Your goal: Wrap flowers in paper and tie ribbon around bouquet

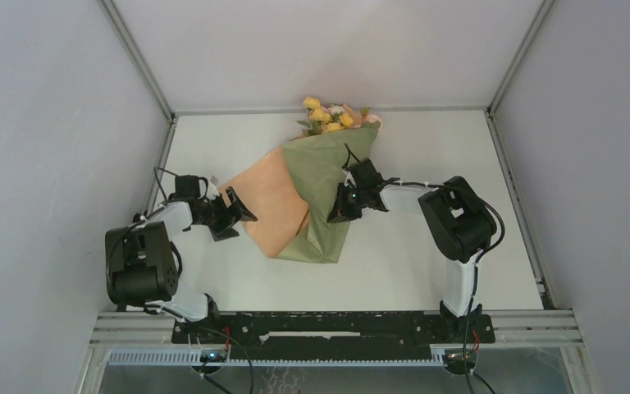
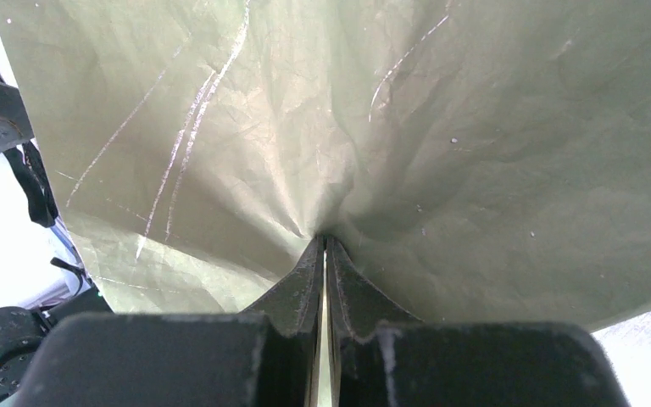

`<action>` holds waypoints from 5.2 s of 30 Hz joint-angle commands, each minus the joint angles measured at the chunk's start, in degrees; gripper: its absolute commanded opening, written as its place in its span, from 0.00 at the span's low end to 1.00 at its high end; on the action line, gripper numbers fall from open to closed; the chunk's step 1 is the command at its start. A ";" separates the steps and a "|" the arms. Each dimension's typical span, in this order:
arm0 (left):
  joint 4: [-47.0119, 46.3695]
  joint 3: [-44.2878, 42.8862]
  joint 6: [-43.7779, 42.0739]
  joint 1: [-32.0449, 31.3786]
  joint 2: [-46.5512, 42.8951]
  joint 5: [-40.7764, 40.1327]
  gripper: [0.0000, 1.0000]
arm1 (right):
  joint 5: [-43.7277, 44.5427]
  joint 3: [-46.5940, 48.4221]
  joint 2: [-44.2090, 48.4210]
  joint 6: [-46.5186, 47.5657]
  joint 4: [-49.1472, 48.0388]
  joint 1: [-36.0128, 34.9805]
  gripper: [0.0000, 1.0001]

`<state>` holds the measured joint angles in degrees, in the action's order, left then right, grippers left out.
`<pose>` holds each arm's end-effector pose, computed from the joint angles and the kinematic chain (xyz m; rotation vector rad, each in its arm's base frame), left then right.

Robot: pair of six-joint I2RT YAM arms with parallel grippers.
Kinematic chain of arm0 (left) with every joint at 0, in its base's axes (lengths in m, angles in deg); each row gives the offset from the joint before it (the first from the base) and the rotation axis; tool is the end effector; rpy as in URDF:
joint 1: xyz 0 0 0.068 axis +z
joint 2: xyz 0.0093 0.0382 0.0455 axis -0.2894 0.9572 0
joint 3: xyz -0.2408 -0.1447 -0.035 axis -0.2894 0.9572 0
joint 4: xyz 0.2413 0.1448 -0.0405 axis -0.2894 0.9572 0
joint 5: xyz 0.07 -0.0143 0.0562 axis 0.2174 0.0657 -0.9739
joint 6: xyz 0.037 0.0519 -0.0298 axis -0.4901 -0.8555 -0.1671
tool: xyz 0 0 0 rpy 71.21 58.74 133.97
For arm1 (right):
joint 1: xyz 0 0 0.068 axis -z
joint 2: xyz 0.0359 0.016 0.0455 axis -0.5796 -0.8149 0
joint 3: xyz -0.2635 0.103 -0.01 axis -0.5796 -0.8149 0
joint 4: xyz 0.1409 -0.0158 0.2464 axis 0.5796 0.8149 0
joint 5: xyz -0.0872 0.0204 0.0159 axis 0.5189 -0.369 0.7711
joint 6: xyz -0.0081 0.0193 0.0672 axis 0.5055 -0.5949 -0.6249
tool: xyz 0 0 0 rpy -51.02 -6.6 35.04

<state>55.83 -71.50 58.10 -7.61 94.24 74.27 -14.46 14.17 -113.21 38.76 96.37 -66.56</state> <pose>0.2934 0.0169 0.1330 -0.4939 2.6144 -0.8006 0.3426 0.2358 0.1054 -0.1307 2.6988 0.9716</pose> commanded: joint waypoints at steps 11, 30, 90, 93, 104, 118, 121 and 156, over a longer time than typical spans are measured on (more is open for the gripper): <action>-12.75 1.80 14.24 -5.22 12.29 6.23 0.88 | 2.02 0.90 3.63 -0.67 0.00 -1.21 0.10; -16.42 0.87 11.78 -10.58 -0.38 11.61 0.00 | -2.70 0.93 -0.69 -2.27 -5.54 -3.15 0.10; 2.07 -41.61 -30.00 -55.32 27.05 -10.52 0.00 | -10.30 -26.59 10.14 -23.69 -33.15 14.51 0.09; -0.11 -39.08 -32.80 -55.93 27.31 -13.45 0.00 | -10.13 -27.31 14.35 -22.79 -30.96 16.21 0.11; -2.01 -35.08 -38.08 -58.58 28.25 -18.45 0.00 | -17.96 -26.99 26.63 -12.01 -25.70 30.01 0.41; -1.40 -35.32 -38.73 -59.13 28.57 -19.80 0.00 | -13.88 2.69 26.34 10.33 3.61 25.66 0.82; -1.18 -35.34 -38.95 -59.16 28.56 -19.85 0.00 | -9.48 12.03 20.56 15.48 12.67 21.35 0.93; 21.80 -48.72 -38.65 -60.84 25.15 -16.07 0.52 | -5.86 15.96 3.49 17.03 16.70 22.34 0.00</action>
<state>66.37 -112.61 19.48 -66.89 122.85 55.23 -18.15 32.12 -109.72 58.71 121.24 -46.95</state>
